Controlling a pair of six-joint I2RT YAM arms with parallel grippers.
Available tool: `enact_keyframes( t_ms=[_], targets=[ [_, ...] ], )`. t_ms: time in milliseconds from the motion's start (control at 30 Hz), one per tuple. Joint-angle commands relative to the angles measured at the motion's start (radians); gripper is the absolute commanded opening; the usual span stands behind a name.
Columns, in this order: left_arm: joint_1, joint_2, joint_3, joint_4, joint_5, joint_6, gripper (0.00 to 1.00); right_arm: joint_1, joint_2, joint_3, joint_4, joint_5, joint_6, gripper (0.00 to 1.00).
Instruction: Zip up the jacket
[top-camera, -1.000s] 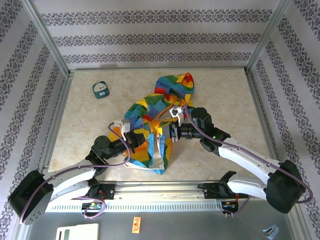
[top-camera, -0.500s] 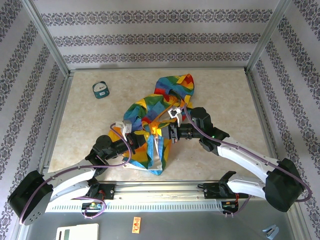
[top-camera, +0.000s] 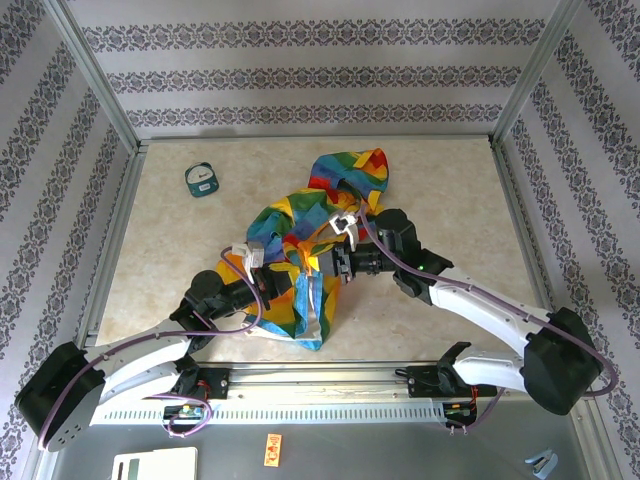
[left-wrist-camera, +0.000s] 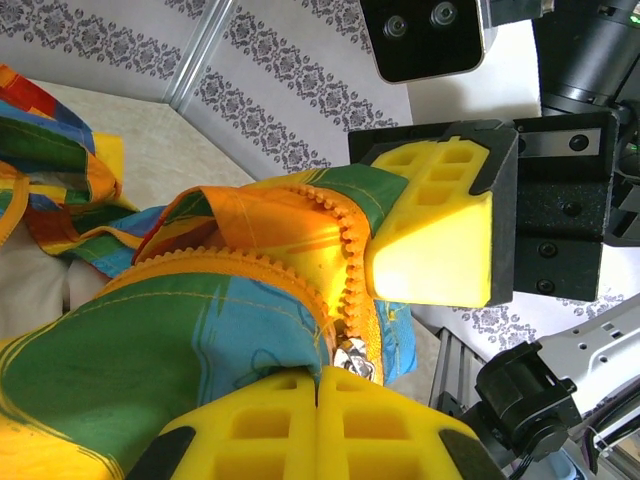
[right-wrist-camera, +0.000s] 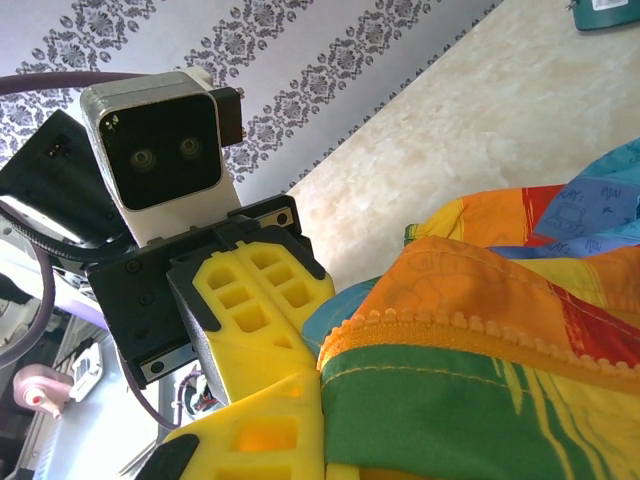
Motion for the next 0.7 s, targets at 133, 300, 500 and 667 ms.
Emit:
enact_keyframes(
  t_ms=[133, 300, 500, 667],
  targets=[
    [-0.002, -0.018, 0.012, 0.023, 0.047, 0.016, 0.00, -0.005, 0.015, 0.046, 0.018, -0.031, -0.092, 0.00],
    [-0.002, -0.021, 0.015, 0.032, 0.055, 0.017, 0.00, -0.004, 0.027, 0.061, 0.009, -0.041, -0.142, 0.00],
    [-0.002, -0.042, 0.010, 0.035, 0.031, 0.016, 0.00, -0.008, 0.055, 0.083, 0.010, -0.083, -0.166, 0.00],
    [-0.001, -0.080, -0.002, 0.031, -0.002, 0.020, 0.00, -0.010, 0.057, 0.078, 0.016, -0.087, -0.171, 0.00]
  ],
)
